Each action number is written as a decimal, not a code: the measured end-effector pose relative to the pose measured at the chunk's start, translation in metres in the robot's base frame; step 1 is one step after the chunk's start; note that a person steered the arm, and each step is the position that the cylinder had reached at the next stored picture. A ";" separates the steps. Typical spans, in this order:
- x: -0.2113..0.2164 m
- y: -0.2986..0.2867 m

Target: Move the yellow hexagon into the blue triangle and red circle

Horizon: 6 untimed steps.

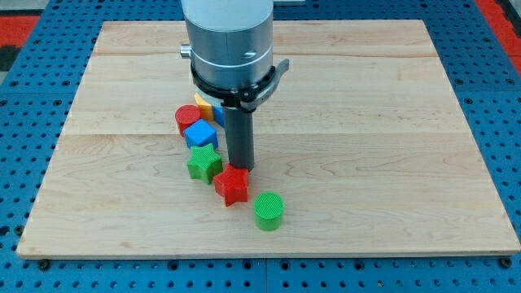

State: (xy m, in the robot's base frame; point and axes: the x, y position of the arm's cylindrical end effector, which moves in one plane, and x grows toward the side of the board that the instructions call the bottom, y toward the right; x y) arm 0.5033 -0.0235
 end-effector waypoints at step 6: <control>-0.142 -0.054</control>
